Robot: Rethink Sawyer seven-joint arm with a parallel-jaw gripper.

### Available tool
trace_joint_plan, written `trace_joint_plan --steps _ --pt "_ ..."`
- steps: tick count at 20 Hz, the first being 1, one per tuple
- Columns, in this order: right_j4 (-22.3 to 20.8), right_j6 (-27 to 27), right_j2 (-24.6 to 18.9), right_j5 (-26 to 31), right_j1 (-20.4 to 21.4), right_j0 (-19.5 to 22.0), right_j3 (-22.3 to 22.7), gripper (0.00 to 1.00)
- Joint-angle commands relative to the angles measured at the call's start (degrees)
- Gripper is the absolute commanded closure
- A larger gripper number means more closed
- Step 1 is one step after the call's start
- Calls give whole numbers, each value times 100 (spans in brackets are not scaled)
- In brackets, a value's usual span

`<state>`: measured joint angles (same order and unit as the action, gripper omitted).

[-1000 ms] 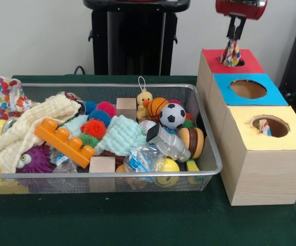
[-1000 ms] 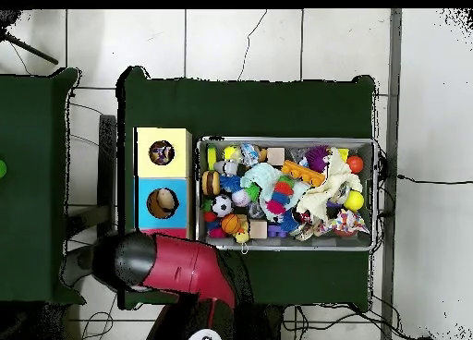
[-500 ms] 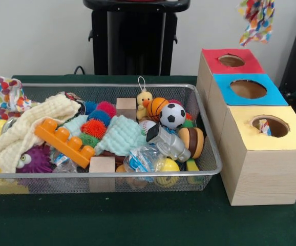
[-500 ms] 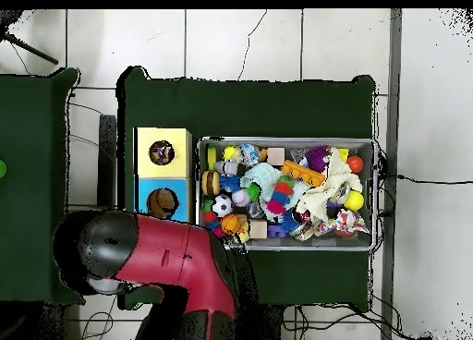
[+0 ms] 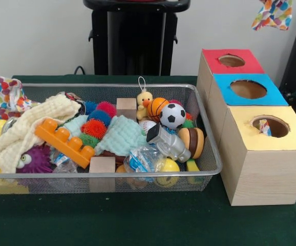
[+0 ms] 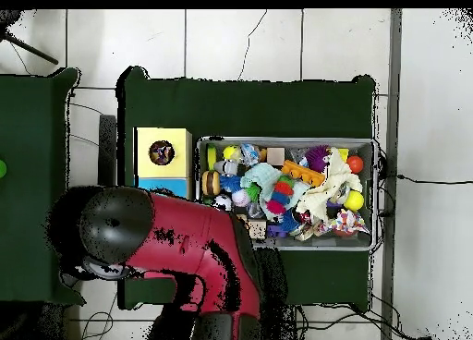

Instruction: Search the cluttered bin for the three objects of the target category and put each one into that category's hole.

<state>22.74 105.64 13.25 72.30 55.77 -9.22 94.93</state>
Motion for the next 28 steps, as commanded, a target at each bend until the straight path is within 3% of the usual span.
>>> trace_joint_plan --steps 1,6,14,20,28 --pt "10 1155 -234 177 -209 394 -226 100" --pt "-179 1001 -305 -372 -713 628 -487 100" --pt "-366 1410 -252 -911 -1656 655 -1271 100" --pt "-382 1781 -141 -841 -2409 624 -2114 100" --pt "-234 2538 128 -283 -3470 502 -3567 100"
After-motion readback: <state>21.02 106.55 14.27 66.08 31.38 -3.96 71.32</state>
